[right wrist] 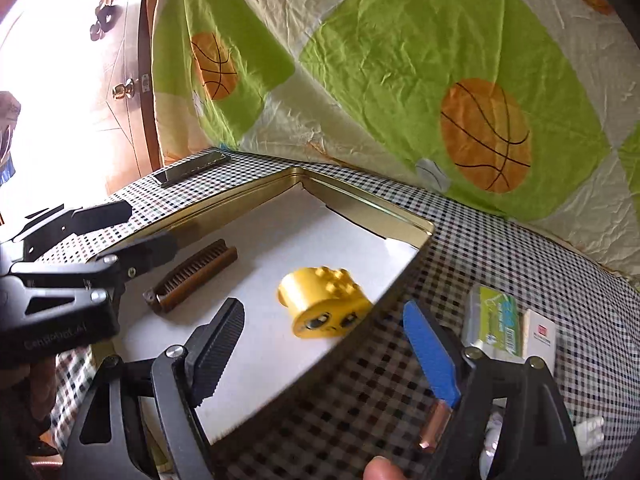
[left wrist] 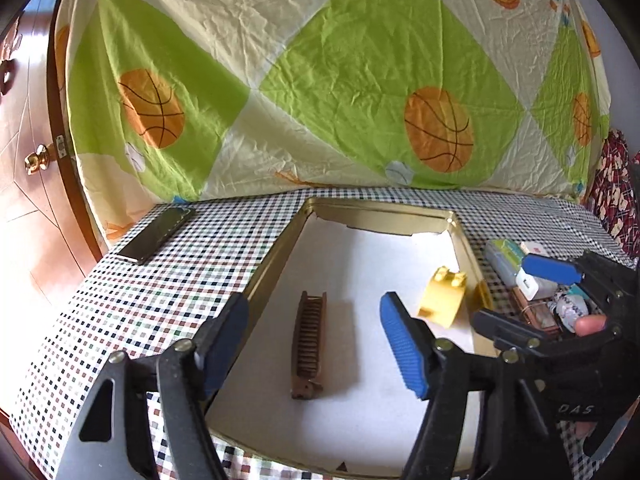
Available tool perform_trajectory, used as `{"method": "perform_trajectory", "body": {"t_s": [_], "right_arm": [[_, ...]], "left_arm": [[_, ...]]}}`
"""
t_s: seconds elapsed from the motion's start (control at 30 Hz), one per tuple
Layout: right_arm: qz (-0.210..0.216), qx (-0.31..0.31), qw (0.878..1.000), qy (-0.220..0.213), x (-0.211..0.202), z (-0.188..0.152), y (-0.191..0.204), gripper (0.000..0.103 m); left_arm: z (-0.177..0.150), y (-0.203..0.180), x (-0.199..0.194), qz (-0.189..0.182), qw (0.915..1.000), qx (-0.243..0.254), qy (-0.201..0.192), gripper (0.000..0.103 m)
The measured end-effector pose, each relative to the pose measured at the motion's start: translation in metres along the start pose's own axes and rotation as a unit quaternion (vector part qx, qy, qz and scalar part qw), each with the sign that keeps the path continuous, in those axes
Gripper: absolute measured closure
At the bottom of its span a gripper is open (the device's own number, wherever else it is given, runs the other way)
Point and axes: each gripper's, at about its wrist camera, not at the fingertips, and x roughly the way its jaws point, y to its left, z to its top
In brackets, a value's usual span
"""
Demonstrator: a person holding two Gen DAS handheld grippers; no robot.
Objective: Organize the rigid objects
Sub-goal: 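Open the left tool to release the comb while the right tool drops the yellow brick into the tin, then grasp the small yellow cube with the left tool while the right tool grasps the white sun-face brick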
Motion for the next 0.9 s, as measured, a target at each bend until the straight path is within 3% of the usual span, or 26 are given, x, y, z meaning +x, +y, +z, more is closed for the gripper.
{"method": "perform_trajectory", "body": {"t_s": [0.07,0.2,0.33,0.57,0.7,0.8,0.9], "right_arm": [[-0.005,0.014,1.000,-0.016,-0.024,-0.012,-0.017,0.019],[-0.039,0.060,0.997,-0.040,-0.063,-0.036,-0.064,0.019],[-0.078,0.094,0.992,-0.044,-0.084,-0.057,-0.104,0.019],[-0.138,0.143,0.980,-0.020,-0.087,-0.083,-0.154,0.019],[-0.140,0.159,0.977,0.007,-0.078,-0.087,-0.171,0.019],[-0.136,0.165,0.976,0.030,-0.068,-0.088,-0.177,0.019],[-0.120,0.171,0.976,0.054,-0.059,-0.091,-0.182,0.019]], "left_arm": [[-0.005,-0.011,-0.013,-0.012,0.9997,-0.004,-0.019,0.025],[-0.015,-0.051,-0.026,-0.048,0.9982,0.017,-0.030,0.025],[-0.021,-0.096,-0.024,-0.083,0.9955,0.043,-0.018,0.025],[-0.026,-0.155,-0.017,-0.128,0.9885,0.078,0.019,0.025],[-0.030,-0.183,-0.008,-0.131,0.9837,0.111,0.052,0.025],[-0.032,-0.192,0.002,-0.158,0.9776,0.109,0.087,0.025],[-0.033,-0.195,0.008,-0.164,0.9744,0.109,0.108,0.038]]}}
